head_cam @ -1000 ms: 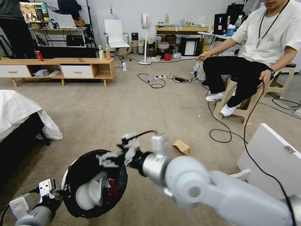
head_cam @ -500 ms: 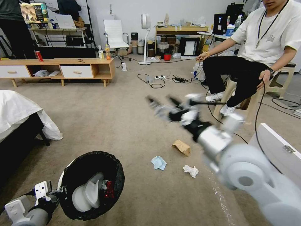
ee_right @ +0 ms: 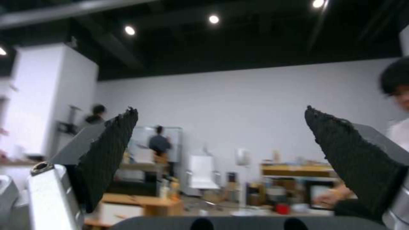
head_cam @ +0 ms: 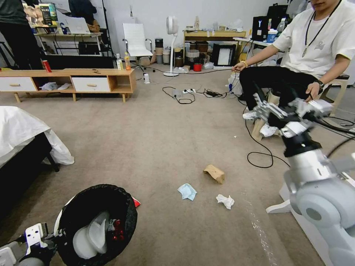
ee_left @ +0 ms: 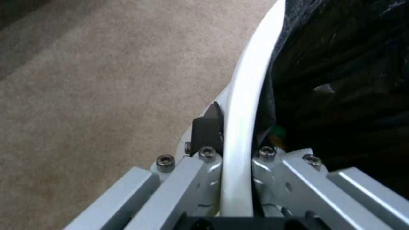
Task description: Pick up the trash bin and place the garbage on the floor into it.
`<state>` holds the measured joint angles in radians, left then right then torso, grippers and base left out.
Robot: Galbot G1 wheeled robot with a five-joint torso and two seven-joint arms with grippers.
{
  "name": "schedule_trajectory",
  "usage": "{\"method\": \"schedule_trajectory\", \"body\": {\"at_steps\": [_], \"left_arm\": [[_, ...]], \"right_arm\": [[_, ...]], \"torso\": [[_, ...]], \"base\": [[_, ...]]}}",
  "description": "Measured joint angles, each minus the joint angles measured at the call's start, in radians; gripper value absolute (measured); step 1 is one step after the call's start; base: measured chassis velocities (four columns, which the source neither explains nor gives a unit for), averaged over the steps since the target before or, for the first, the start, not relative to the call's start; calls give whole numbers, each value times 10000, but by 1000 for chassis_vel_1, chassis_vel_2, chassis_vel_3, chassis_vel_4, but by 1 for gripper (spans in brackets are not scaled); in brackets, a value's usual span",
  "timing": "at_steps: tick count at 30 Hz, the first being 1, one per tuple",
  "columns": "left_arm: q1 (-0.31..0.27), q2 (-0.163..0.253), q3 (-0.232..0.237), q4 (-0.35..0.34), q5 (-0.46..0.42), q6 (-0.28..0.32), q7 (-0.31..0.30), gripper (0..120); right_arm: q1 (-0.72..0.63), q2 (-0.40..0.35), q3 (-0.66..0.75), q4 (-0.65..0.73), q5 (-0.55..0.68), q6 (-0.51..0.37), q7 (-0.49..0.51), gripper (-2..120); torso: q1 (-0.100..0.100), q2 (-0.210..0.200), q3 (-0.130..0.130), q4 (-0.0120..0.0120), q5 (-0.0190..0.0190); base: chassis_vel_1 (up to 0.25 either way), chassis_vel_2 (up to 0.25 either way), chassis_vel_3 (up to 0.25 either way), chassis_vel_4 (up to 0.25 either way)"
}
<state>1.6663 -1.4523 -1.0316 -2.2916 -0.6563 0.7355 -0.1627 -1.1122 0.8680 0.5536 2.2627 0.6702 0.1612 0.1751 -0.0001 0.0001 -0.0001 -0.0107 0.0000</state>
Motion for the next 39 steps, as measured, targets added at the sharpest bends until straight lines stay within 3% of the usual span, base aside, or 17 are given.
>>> {"method": "schedule_trajectory", "body": {"at_steps": [5, 11, 20, 26, 39], "left_arm": [[198, -83, -53, -5, 120, 0, -17, 2], [304, -199, -19, 29, 217, 0, -9, 2], [324, -318, 37, 51, 325, 0, 2, 2], [360, -456, 48, 33, 334, 0, 28, 2], [308, -521, 157, -27, 341, -1, 46, 2]], "right_arm": [[-1397, 470, 553, -22, -1199, 544, 51, 98], [-2094, 1027, 801, -74, -1610, 901, 16, 98], [-2508, 1410, 825, -157, -2157, 1195, -74, 98], [-2894, 2324, 633, -333, -3069, 1327, -73, 98], [-3087, 3196, 242, -754, -3888, 1566, -56, 98]], "torso": [[0, 0, 0, -2, 0], [0, -1, 0, -1, -1], [0, -1, 0, -3, -1], [0, -1, 0, -2, -2], [0, -1, 1, -2, -1]], "base": [[0, 0, 0, 0], [0, 0, 0, 0], [0, 0, 0, 0], [0, 0, 0, 0], [0, 0, 0, 0]]}}
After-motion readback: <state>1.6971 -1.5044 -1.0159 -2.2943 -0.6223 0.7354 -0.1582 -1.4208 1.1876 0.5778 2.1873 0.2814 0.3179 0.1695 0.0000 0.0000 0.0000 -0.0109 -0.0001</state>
